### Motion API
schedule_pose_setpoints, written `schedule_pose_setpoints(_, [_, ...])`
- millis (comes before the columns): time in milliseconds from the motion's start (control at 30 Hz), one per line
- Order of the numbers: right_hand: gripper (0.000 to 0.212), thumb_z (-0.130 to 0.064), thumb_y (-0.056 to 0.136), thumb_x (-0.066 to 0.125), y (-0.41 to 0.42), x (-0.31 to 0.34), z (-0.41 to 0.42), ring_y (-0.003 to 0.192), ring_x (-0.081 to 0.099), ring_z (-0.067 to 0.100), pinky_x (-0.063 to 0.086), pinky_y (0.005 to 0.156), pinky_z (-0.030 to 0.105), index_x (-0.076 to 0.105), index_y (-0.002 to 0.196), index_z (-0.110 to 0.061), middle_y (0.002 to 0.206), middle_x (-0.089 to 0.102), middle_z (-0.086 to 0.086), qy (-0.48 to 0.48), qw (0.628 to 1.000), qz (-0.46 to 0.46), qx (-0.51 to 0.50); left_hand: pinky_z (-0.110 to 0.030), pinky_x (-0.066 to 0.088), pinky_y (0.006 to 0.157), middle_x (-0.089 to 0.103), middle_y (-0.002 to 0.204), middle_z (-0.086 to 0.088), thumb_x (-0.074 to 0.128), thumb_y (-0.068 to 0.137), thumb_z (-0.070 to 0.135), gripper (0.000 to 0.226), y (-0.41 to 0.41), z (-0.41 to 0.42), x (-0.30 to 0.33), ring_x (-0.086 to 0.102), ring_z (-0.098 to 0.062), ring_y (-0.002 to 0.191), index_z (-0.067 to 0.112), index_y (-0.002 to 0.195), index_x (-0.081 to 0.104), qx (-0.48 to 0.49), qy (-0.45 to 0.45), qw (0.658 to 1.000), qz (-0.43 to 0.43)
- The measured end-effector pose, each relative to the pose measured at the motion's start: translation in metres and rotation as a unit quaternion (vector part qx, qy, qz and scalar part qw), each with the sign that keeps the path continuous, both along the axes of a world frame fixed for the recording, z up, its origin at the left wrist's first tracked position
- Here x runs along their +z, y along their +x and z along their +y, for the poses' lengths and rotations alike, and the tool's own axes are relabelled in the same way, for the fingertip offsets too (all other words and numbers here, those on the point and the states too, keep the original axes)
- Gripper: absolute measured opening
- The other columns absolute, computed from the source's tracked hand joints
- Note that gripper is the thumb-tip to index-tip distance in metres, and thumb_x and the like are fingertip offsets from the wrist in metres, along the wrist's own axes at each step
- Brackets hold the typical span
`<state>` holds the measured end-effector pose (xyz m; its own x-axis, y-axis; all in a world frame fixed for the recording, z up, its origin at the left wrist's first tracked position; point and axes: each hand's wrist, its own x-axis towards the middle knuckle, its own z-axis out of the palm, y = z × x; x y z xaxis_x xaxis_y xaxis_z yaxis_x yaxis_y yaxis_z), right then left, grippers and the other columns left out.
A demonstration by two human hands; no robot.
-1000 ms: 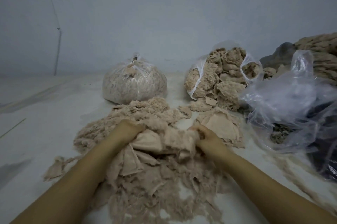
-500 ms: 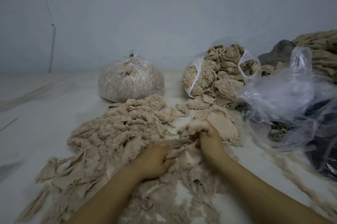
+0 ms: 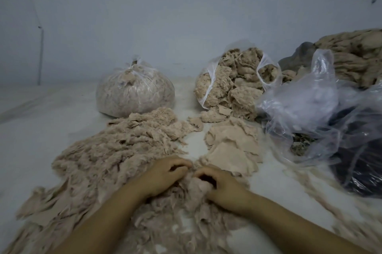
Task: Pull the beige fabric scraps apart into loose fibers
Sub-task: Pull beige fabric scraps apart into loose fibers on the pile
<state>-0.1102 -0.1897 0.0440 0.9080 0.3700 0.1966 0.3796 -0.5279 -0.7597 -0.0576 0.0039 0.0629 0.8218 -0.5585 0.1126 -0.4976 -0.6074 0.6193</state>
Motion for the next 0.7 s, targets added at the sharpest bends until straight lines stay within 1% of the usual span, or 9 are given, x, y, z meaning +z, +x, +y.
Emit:
schedule_pose_setpoints(67, [0.042, 0.000, 0.074, 0.058, 0.003, 0.013, -0.012, 0.109, 0.056, 0.009, 0.045, 0.096, 0.020, 0.063, 0.107, -0.027, 0.114, 0.059, -0.005, 0.023, 0.998, 0.054, 0.039, -0.005, 0.035, 0.065, 0.065, 0.091, 0.019, 0.047, 0.096, 0.042, 0.024, 0.003, -0.006, 0.000, 0.054, 0.004, 0.080, 0.033, 0.096, 0.069, 0.022, 0.059, 0.998, -0.021])
schedule_pose_setpoints(133, [0.045, -0.001, 0.071, 0.056, 0.006, 0.026, -0.026, 0.103, 0.061, 0.006, 0.048, 0.089, 0.018, 0.066, 0.102, -0.032, 0.114, 0.064, -0.003, 0.067, 0.994, 0.083, 0.038, -0.015, 0.031, 0.055, 0.054, 0.069, 0.016, 0.051, 0.094, 0.042, 0.024, 0.007, -0.008, 0.001, 0.048, -0.001, 0.066, 0.029, 0.080, 0.065, 0.066, 0.088, 0.992, -0.067])
schedule_pose_setpoints(233, [0.028, 0.000, 0.083, 0.055, 0.023, 0.031, -0.045, 0.086, 0.063, 0.017, 0.053, 0.075, 0.029, 0.065, 0.085, -0.026, 0.094, 0.067, 0.002, 0.146, 0.969, 0.056, -0.190, -0.022, 0.040, 0.074, 0.054, 0.094, 0.006, 0.057, 0.093, 0.030, 0.020, 0.016, -0.012, -0.001, 0.052, -0.011, 0.088, 0.017, 0.106, 0.065, 0.094, 0.073, 0.987, -0.105])
schedule_pose_setpoints(267, [0.012, -0.011, 0.087, 0.056, 0.029, 0.029, -0.053, 0.083, 0.061, 0.019, 0.052, 0.074, 0.035, 0.061, 0.082, -0.022, 0.090, 0.064, 0.002, 0.098, 0.954, 0.043, -0.279, -0.022, 0.042, 0.084, 0.055, 0.107, 0.002, 0.057, 0.094, 0.029, 0.028, 0.017, -0.015, -0.001, 0.054, -0.012, 0.098, 0.015, 0.117, 0.062, 0.088, 0.056, 0.992, -0.077])
schedule_pose_setpoints(300, [0.012, -0.025, 0.088, 0.058, 0.032, 0.027, -0.058, 0.081, 0.058, 0.020, 0.050, 0.074, 0.037, 0.056, 0.080, -0.017, 0.087, 0.061, 0.002, 0.018, 0.940, 0.047, -0.337, -0.021, 0.041, 0.090, 0.055, 0.118, 0.000, 0.056, 0.094, 0.030, 0.034, 0.018, -0.018, -0.002, 0.053, -0.012, 0.105, 0.015, 0.125, 0.058, 0.085, 0.040, 0.995, -0.044])
schedule_pose_setpoints(400, [0.059, -0.064, 0.083, 0.053, 0.036, 0.014, -0.060, 0.107, 0.050, 0.028, 0.042, 0.081, 0.036, 0.056, 0.107, -0.011, 0.113, 0.053, 0.011, -0.210, 0.901, 0.130, -0.356, -0.018, 0.036, 0.088, 0.055, 0.128, 0.001, 0.056, 0.093, 0.036, 0.043, 0.023, -0.035, -0.003, 0.051, -0.007, 0.106, 0.016, 0.132, 0.053, 0.102, -0.009, 0.995, 0.000])
schedule_pose_setpoints(467, [0.079, -0.074, 0.078, 0.049, 0.034, 0.010, -0.053, 0.120, 0.042, 0.030, 0.040, 0.092, 0.038, 0.051, 0.126, -0.011, 0.130, 0.046, 0.011, -0.251, 0.888, 0.142, -0.357, -0.019, 0.037, 0.087, 0.056, 0.128, 0.002, 0.058, 0.090, 0.044, 0.051, 0.029, -0.047, -0.005, 0.051, -0.007, 0.104, 0.018, 0.134, 0.052, 0.103, -0.008, 0.994, 0.030])
schedule_pose_setpoints(600, [0.056, -0.054, 0.082, 0.062, 0.038, 0.005, -0.042, 0.110, 0.054, 0.027, 0.042, 0.081, 0.029, 0.054, 0.118, -0.012, 0.122, 0.058, 0.009, -0.195, 0.921, 0.100, -0.321, -0.019, 0.040, 0.080, 0.053, 0.128, 0.002, 0.061, 0.085, 0.051, 0.062, 0.031, -0.063, -0.014, 0.052, -0.007, 0.096, 0.026, 0.139, 0.043, 0.060, 0.068, 0.994, 0.057])
schedule_pose_setpoints(700, [0.045, -0.039, 0.082, 0.068, 0.044, 0.014, -0.040, 0.100, 0.059, 0.024, 0.038, 0.066, 0.025, 0.053, 0.116, -0.013, 0.114, 0.062, 0.007, -0.072, 0.948, 0.101, -0.292, -0.018, 0.038, 0.073, 0.053, 0.122, 0.000, 0.053, 0.088, 0.054, 0.062, 0.031, -0.063, -0.019, 0.052, -0.007, 0.093, 0.032, 0.142, 0.032, 0.071, 0.005, 0.995, 0.064])
